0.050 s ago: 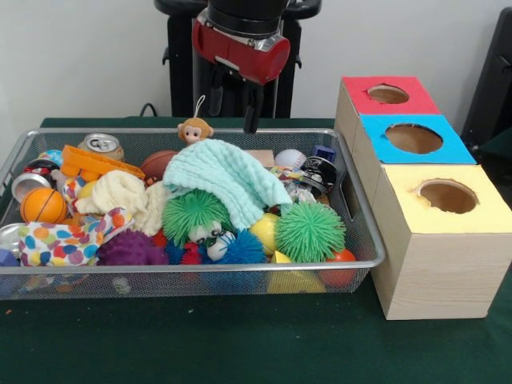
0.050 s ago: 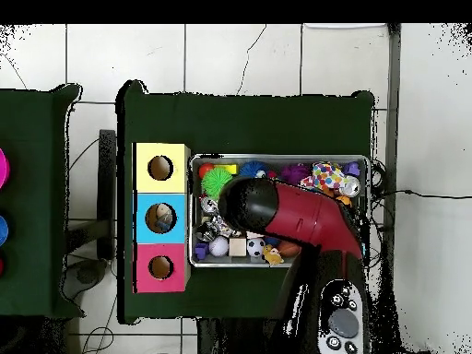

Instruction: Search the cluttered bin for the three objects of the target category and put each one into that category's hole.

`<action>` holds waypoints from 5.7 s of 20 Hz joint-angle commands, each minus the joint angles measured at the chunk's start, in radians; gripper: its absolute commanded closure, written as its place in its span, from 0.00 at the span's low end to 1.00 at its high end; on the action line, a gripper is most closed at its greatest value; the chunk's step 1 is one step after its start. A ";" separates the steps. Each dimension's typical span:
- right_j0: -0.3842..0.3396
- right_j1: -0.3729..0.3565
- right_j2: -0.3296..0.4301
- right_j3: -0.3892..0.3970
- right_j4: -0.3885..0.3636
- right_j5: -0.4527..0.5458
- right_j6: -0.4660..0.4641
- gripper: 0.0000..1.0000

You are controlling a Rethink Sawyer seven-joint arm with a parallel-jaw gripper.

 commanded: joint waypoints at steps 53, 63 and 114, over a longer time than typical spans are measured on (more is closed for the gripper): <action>-0.403 0.051 0.249 0.052 -0.120 -0.199 -0.027 0.00; -0.366 0.234 0.220 0.016 -0.173 -0.446 0.098 0.00; -0.366 0.408 0.141 -0.041 -0.259 -0.606 0.024 1.00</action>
